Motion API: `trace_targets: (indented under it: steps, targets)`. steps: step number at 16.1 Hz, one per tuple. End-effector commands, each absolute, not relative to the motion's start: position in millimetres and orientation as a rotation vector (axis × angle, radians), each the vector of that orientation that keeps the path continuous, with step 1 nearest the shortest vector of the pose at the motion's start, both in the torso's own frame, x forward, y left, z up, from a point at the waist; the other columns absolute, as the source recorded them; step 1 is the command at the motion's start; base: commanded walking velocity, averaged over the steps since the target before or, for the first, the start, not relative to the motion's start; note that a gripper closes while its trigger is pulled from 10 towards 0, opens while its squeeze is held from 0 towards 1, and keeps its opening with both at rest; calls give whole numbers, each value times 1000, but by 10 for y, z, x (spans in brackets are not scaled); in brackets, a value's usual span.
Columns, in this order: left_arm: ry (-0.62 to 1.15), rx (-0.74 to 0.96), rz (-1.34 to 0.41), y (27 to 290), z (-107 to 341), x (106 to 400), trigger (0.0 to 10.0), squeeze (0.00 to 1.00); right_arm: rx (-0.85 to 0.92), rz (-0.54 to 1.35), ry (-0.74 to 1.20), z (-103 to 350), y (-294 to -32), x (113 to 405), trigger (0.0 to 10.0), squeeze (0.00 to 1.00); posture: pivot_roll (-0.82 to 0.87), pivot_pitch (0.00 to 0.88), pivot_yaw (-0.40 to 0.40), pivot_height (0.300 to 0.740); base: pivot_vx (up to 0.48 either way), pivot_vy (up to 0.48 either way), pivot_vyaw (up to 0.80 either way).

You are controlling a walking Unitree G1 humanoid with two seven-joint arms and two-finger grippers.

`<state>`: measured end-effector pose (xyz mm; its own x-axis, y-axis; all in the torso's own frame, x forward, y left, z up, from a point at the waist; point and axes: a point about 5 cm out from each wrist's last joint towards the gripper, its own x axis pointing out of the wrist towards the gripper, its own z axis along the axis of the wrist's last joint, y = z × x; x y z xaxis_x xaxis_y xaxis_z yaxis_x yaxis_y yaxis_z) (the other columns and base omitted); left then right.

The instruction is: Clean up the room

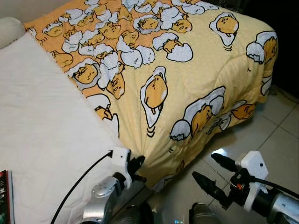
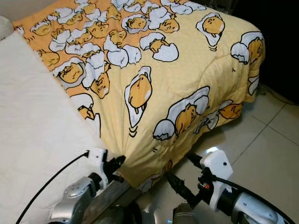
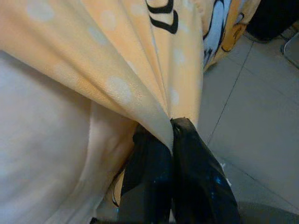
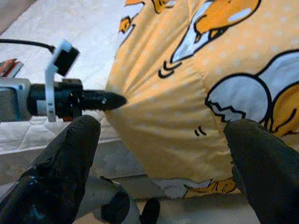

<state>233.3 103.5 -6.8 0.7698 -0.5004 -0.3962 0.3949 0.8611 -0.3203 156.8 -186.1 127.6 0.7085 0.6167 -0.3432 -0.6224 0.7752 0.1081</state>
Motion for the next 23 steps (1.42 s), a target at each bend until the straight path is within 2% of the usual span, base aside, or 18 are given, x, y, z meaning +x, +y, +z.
trace_targets:
  steps: [1, 5, 6, 7, 10, 11, 12, 14, 17, 19, 23]
  targets:
    - [640, -236, -537, 954, -299, 2083, 10000, 1000, -6, 702, 366, 1305, -1827, 1541, 10000, 0, -297, 188, 185, 740, 0, 0, 0]
    - [632, -135, -513, 1077, -233, 2080, 10000, 1000, 0, 679, 371, 1278, -1858, 1537, 10000, 0, -286, 161, 177, 740, 0, 0, 0]
    - [621, -104, -504, 1151, -214, 2046, 10000, 0, 7, 662, 363, 1281, -1854, 1550, 10000, 0, -288, 142, 175, 740, 0, 0, 0]
    - [612, -88, -500, 1184, -200, 2033, 10000, 0, 10, 656, 360, 1282, -1851, 1554, 10000, 0, -288, 142, 175, 740, 0, 0, 0]
    - [443, -77, -462, 1298, 116, 2123, 10000, 0, 61, 594, 344, 1279, -1830, 1593, 10000, 0, -284, 116, 164, 740, 0, 0, 0]
    - [269, -69, -411, 1363, 574, 2247, 10000, 0, 57, 446, 307, 1255, -1860, 1706, 10000, 0, -257, 79, 153, 740, 0, 0, 0]
    - [230, -60, -395, 1369, 721, 2279, 10000, 0, 69, 366, 286, 1238, -1889, 1767, 10000, 0, -251, 65, 151, 740, 0, 0, 0]
    - [174, -38, -359, 1379, 896, 2349, 10000, 0, 35, 331, 239, 1253, -1841, 1854, 10000, 0, -241, 30, 147, 740, 0, -399, 0]
    - [159, 12, -277, 1430, 1064, 2478, 10000, 0, 81, 236, 195, 1251, -1823, 2001, 10000, 0, -184, 0, 122, 740, 0, -480, 454]
    - [161, 42, -157, 1608, 1150, 2529, 10000, 0, 98, 182, 201, 1173, -1821, 2101, 10000, 0, -140, 0, 95, 740, 0, -480, 800]
    - [194, 86, -31, 1811, 1172, 2507, 10000, 0, 92, 142, 216, 1086, -1842, 2236, 10000, 0, -96, 0, 65, 740, 0, -480, 800]
